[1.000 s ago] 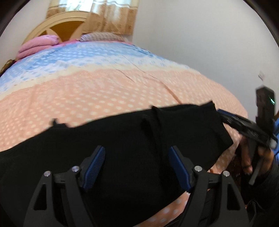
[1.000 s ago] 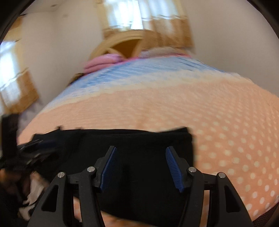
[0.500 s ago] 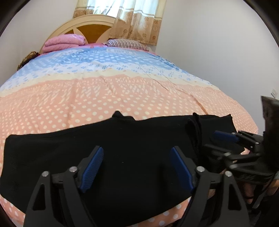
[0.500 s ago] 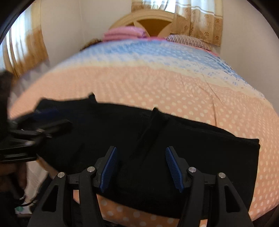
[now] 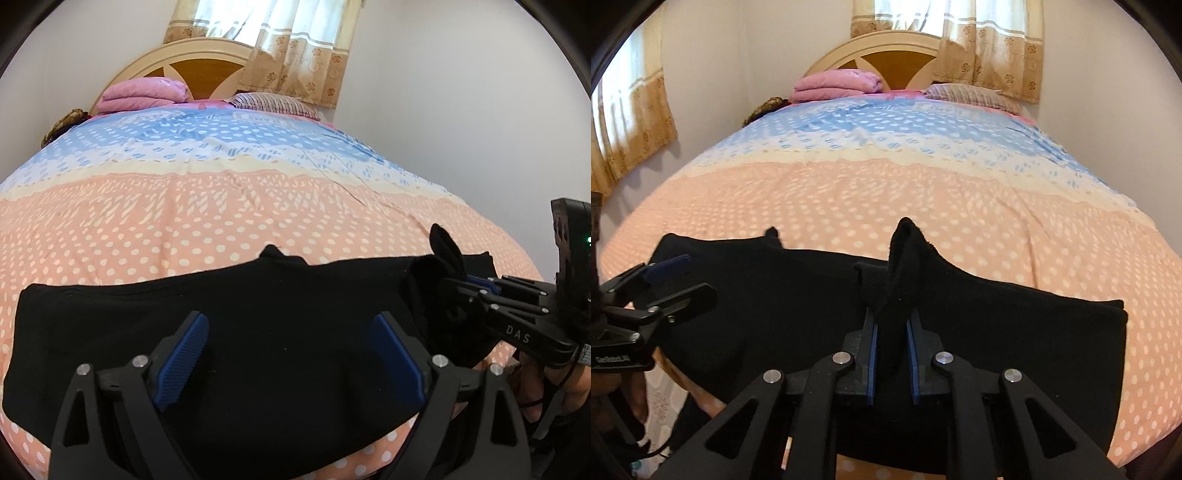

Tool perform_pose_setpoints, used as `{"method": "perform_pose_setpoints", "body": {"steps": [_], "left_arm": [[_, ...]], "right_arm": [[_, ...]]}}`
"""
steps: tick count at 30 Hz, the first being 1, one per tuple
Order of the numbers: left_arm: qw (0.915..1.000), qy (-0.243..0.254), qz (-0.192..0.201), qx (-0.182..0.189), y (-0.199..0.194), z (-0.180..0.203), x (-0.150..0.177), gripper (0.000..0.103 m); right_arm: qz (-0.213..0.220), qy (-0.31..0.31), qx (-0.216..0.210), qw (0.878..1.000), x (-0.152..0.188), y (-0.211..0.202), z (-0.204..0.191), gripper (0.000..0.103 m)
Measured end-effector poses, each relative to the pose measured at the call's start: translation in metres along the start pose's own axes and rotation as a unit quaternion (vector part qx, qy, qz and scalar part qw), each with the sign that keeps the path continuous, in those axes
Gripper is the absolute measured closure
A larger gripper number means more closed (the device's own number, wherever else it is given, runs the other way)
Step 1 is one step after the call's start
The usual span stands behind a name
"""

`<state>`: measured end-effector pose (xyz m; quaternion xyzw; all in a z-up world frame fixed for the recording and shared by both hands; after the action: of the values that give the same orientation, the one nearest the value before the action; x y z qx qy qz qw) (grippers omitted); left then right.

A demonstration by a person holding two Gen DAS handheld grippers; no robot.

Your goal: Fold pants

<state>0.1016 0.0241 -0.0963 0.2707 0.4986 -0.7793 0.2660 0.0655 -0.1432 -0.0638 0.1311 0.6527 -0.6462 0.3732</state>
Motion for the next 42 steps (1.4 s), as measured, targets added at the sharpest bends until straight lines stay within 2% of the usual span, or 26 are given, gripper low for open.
{"method": "perform_pose_setpoints", "body": {"steps": [3, 4, 5, 6, 7, 9, 11, 14, 16, 19, 23, 27, 28, 31, 36, 38, 42], "left_arm": [[1.0, 0.0, 0.0, 0.0, 0.0, 0.0, 0.0, 0.01], [1.0, 0.001, 0.0, -0.001, 0.001, 0.001, 0.0, 0.01], [1.0, 0.002, 0.0, -0.001, 0.0, 0.001, 0.0, 0.01], [1.0, 0.003, -0.001, -0.001, 0.001, 0.001, 0.001, 0.01], [1.0, 0.005, -0.001, -0.003, 0.001, 0.002, 0.001, 0.01], [1.0, 0.006, -0.001, -0.007, 0.002, 0.002, 0.001, 0.01], [0.9999, 0.009, -0.001, -0.012, 0.003, 0.001, 0.001, 0.01], [0.9997, 0.013, -0.001, -0.023, 0.004, 0.001, 0.002, 0.01], [0.9994, 0.017, 0.0, -0.029, 0.003, 0.001, 0.002, 0.009], [0.999, 0.019, 0.004, -0.039, 0.001, -0.001, 0.002, 0.008], [0.9985, 0.016, 0.005, -0.052, -0.001, -0.008, 0.001, 0.006], [0.9966, 0.021, 0.008, -0.08, -0.004, -0.018, 0.001, 0.006], [0.9945, 0.032, 0.013, -0.099, -0.006, -0.021, 0.0, 0.006], [0.9889, 0.042, 0.031, -0.14, -0.017, -0.036, -0.005, 0.003], [0.9803, 0.024, 0.043, -0.191, -0.034, -0.075, -0.01, 0.001], [0.9736, 0.023, 0.047, -0.222, -0.041, -0.093, -0.008, 0.001], [0.9715, -0.027, 0.045, -0.231, -0.055, -0.137, -0.002, 0.001]], "right_arm": [[-0.022, -0.011, -0.001, 1.0, 0.006, 0.02, -0.007, 0.089], [-0.05, -0.029, -0.003, 0.998, 0.012, 0.033, -0.012, 0.086], [-0.045, -0.038, 0.001, 0.998, 0.016, 0.033, -0.014, 0.086], [-0.037, -0.046, 0.007, 0.998, 0.017, 0.029, -0.015, 0.081], [-0.04, -0.054, 0.008, 0.998, 0.017, 0.026, -0.016, 0.069], [-0.037, -0.055, -0.015, 0.998, 0.016, 0.015, -0.017, 0.058], [-0.006, -0.045, -0.025, 0.999, 0.013, 0.0, -0.014, 0.058], [0.031, -0.023, -0.061, 0.997, 0.008, -0.009, -0.006, 0.054], [0.026, -0.01, -0.063, 0.998, 0.007, 0.001, -0.003, 0.049], [-0.031, -0.013, -0.08, 0.996, 0.015, 0.036, -0.007, 0.048], [-0.008, -0.064, -0.056, 0.996, 0.02, 0.032, -0.025, 0.04], [0.01, -0.024, -0.099, 0.995, 0.018, 0.018, -0.013, 0.04], [0.02, -0.015, -0.106, 0.994, 0.018, 0.011, -0.008, 0.04], [0.046, -0.016, -0.096, 0.994, 0.022, -0.005, 0.002, 0.04], [0.054, 0.012, -0.095, 0.994, 0.033, -0.016, 0.023, 0.04], [0.058, 0.023, -0.09, 0.994, 0.036, -0.017, 0.032, 0.04], [0.074, 0.04, -0.086, 0.993, 0.04, -0.025, 0.045, 0.04]]}}
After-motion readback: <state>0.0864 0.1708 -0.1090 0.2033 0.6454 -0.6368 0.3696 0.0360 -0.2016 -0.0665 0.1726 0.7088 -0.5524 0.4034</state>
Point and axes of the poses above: each gripper's, at about its wrist camera, not at the fingertips, and y roughly the way its jaws point, z to its right, x to its underside, the point moved 2 cm from there along y, roughly the way its jaws point, and after that the axes turned 9 degrees about -y, right-handed, at the moved point
